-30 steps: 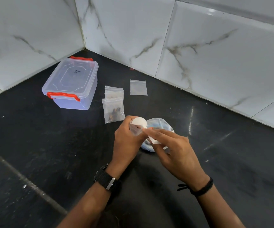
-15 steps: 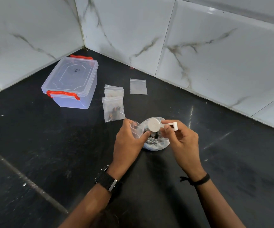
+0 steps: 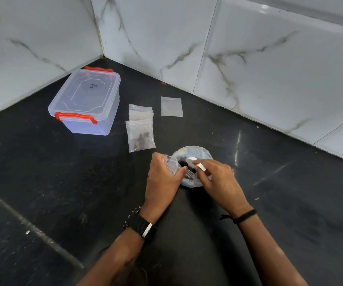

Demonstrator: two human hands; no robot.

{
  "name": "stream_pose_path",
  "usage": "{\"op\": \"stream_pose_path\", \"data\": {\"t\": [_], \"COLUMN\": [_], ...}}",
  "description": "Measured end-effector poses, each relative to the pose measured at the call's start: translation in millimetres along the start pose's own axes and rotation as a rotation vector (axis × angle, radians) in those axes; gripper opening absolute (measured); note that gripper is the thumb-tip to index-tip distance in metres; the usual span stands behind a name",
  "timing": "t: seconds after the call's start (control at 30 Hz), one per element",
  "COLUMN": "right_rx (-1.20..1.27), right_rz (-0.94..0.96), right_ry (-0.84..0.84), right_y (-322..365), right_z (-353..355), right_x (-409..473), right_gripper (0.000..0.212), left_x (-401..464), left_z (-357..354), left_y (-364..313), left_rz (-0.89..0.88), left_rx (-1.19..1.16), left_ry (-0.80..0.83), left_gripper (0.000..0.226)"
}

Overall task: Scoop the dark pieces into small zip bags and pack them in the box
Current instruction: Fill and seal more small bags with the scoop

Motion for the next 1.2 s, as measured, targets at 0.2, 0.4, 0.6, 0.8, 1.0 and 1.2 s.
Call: {"op": "stream_pose_path", "data": {"t": [0.2,0.4,0.6,0.8,1.0,1.2], "right_rx": [0.051,0.080,0.115,0.349,0.504,0.534], "right_rz": [-0.082,-0.124,-0.168,-0.339,-0.456,-0.466], "right_ry": [-0.076,-0.132,-0.162,-0.235,-0.225,-0.192], "right_y": [-0.8,-5.1,-6.8,-12.2,-14.9,-13.0], "right_z": [-4.5,-7.8,-9.7,-7.1,-2.7,-2.1], "right_x": [1.4,0.1,1.1,2.0,2.2,4.4], "right_gripper": [0.017,0.033,0.026,0.022,0.019,0.019], "left_x": [4.3,5.9,8.1,9.2,11.6,12.8], "left_z": [-5.0,-4.6,-4.3,-4.5,-3.6,-5.2], "left_y": [-1.9,3.3,3.2,4.2,5.4,7.7], "left_rz": [0.005,0.034,0.053,0.079,0.109,0.143], "left_rx": [-0.055,-0.125,-0.202,-0.250,-0.319,-0.366], "left_ry": [0.024,0.094,0.105,0.107,0.123,0.113], "left_gripper": [0.039,0.041,0.039,0.039,0.039,0.040]}}
Point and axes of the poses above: each hand's wrist, its own x-axis towards the middle knuckle, its own z-axis out of the back of the hand, y = z × x, the point moved 2 cm from there along x, towards the middle knuckle, and after that the axes turned 10 degrees about x, right-handed, at the moved point
